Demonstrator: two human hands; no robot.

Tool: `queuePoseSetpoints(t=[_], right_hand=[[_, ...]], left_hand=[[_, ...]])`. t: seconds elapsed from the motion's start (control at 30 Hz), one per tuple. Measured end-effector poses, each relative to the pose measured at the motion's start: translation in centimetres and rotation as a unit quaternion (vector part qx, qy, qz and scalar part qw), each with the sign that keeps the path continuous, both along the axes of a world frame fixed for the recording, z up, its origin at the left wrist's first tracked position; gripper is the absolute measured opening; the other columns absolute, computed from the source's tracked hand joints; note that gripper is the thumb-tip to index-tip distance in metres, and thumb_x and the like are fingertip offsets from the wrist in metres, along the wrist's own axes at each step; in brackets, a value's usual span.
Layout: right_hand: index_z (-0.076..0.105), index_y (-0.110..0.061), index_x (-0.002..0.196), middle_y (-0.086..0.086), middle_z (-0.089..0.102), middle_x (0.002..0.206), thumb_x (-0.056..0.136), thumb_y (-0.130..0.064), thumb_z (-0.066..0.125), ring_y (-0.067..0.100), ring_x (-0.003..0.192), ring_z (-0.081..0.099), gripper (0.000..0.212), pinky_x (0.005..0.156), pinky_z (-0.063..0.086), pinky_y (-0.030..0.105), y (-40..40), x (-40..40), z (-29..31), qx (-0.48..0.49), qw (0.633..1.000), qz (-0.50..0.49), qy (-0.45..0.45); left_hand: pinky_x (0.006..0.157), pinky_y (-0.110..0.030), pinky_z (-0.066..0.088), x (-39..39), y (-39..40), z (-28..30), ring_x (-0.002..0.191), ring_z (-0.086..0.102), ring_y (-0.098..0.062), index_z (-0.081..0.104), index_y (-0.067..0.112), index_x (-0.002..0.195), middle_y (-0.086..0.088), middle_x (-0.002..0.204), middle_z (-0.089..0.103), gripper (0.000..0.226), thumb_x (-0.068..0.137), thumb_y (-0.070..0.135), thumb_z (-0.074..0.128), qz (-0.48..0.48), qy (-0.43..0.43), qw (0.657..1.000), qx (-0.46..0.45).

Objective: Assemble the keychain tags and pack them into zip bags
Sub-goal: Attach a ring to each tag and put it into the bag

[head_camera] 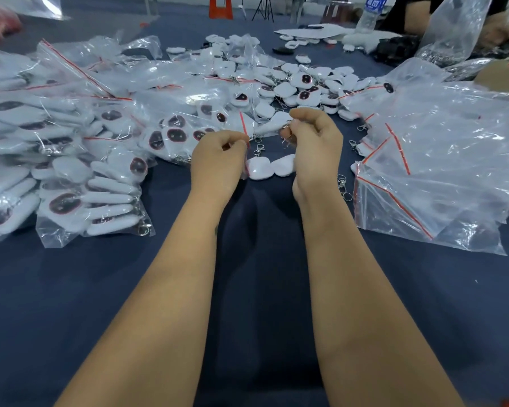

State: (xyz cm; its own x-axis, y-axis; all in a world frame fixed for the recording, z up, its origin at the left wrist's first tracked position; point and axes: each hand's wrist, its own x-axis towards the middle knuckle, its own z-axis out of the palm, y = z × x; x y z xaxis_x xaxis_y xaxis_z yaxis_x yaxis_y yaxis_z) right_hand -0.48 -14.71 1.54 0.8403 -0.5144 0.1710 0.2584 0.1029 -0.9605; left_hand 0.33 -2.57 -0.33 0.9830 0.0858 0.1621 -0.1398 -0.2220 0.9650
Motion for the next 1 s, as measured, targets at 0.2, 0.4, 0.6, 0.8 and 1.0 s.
queuePoseSetpoints(t=[0.2, 0.4, 0.6, 0.8, 1.0], right_hand=[[0.062, -0.016, 0.086, 0.000, 0.061, 0.064, 0.086, 0.005, 0.053, 0.010, 0.068, 0.062, 0.023, 0.068, 0.048, 0.015, 1.0, -0.6, 0.0, -0.089, 0.994, 0.056, -0.040], [0.055, -0.020, 0.093, -0.014, 0.061, 0.062, 0.082, 0.001, 0.054, 0.005, 0.066, 0.053, 0.023, 0.068, 0.045, 0.024, 1.9, -0.7, -0.6, -0.263, 0.963, 0.051, 0.012], [0.049, -0.011, 0.111, -0.002, 0.055, 0.101, 0.079, -0.012, 0.060, 0.025, 0.097, 0.052, 0.034, 0.077, 0.038, 0.035, 3.4, -0.9, -1.2, -0.448, 0.893, -0.010, 0.040], [0.045, -0.012, 0.123, 0.006, 0.056, 0.122, 0.083, -0.022, 0.059, 0.030, 0.115, 0.046, 0.043, 0.092, 0.029, 0.037, 2.1, -0.3, -1.6, -0.546, 0.818, -0.027, 0.180], [0.053, -0.012, 0.128, 0.011, 0.041, 0.140, 0.086, -0.002, 0.048, 0.030, 0.128, 0.037, 0.044, 0.102, 0.028, 0.035, 1.5, -0.5, -1.6, -0.567, 0.805, -0.138, 0.112]], left_hand=[[0.082, -0.036, 0.050, 0.3, 0.2, 0.6, 0.085, 0.066, -0.021, 0.073, 0.021, 0.082, -0.004, 0.091, 0.072, 0.034, 0.098, 0.033, 0.045, 0.007, 0.058, 0.991, -0.119], [0.070, -0.034, 0.040, 0.2, 0.4, 0.5, 0.071, 0.047, -0.021, 0.057, 0.010, 0.081, -0.010, 0.077, 0.050, 0.017, 0.091, 0.024, 0.060, -0.020, 0.032, 0.991, -0.131], [0.064, -0.031, 0.035, 0.1, 0.3, 0.5, 0.067, 0.040, -0.017, 0.051, 0.009, 0.078, -0.008, 0.071, 0.043, 0.016, 0.091, 0.017, 0.054, 0.001, 0.023, 0.993, -0.112], [0.061, -0.034, 0.034, 0.0, 0.1, 0.7, 0.057, 0.037, -0.018, 0.034, 0.020, 0.063, 0.008, 0.052, 0.036, 0.021, 0.079, 0.013, 0.045, 0.018, 0.070, 0.984, -0.162], [0.065, -0.038, 0.038, 0.1, 0.3, 0.5, 0.065, 0.043, -0.023, 0.043, 0.018, 0.063, -0.004, 0.062, 0.043, 0.009, 0.071, 0.018, 0.048, 0.010, 0.061, 0.989, -0.131]])
